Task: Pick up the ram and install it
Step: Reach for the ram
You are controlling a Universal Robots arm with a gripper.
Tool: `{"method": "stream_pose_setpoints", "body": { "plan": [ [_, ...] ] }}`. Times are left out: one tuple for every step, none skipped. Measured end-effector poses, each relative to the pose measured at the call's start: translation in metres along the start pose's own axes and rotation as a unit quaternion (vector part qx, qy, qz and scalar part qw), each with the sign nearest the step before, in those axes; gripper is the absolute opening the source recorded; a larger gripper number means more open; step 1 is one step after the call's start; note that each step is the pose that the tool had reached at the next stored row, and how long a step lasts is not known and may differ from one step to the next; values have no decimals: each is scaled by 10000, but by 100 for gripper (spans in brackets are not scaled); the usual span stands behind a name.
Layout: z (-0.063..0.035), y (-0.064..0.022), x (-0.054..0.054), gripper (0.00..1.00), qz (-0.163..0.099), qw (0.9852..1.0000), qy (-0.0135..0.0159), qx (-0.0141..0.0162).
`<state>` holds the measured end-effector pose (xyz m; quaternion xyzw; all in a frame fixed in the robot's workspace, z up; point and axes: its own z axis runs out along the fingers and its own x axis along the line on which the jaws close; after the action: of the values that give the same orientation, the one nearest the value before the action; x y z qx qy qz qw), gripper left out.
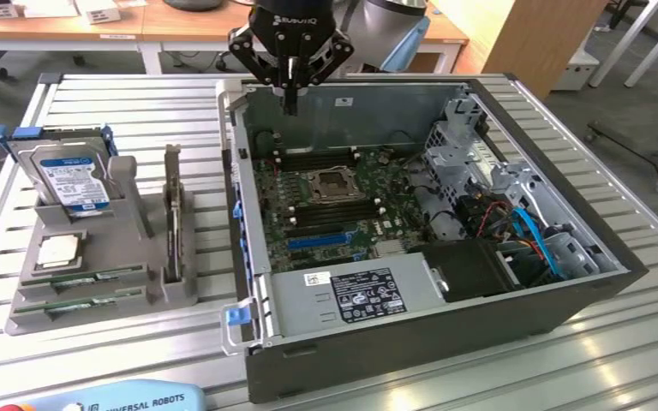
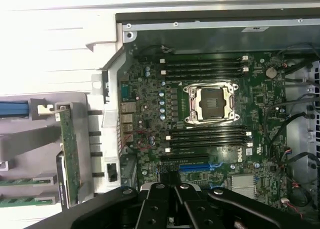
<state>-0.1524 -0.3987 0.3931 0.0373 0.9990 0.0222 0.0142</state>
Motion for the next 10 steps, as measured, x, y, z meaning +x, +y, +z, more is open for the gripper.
{"method": "stream_pose_setpoints", "body": {
  "plan": [
    [-1, -2, 31, 10, -1, 10000, -1, 0],
    [-1, -4, 62, 10, 0, 10000, -3, 0],
    [-2, -5, 93, 10, 0, 10000, -5, -1],
    [-3, -6, 124, 10, 0, 10000, -7, -1],
    [-4, -8, 156, 10, 0, 10000, -9, -1],
    [-5, -10, 187, 10, -1, 10000, -10, -1],
    [-5, -11, 218, 10, 0, 10000, -12, -1],
    [-6, -11, 252, 10, 0, 10000, -14, -1],
    [-6, -12, 283, 10, 0, 10000, -16, -1],
    [-7, -11, 313, 10, -1, 10000, -17, -1]
  ]
}}
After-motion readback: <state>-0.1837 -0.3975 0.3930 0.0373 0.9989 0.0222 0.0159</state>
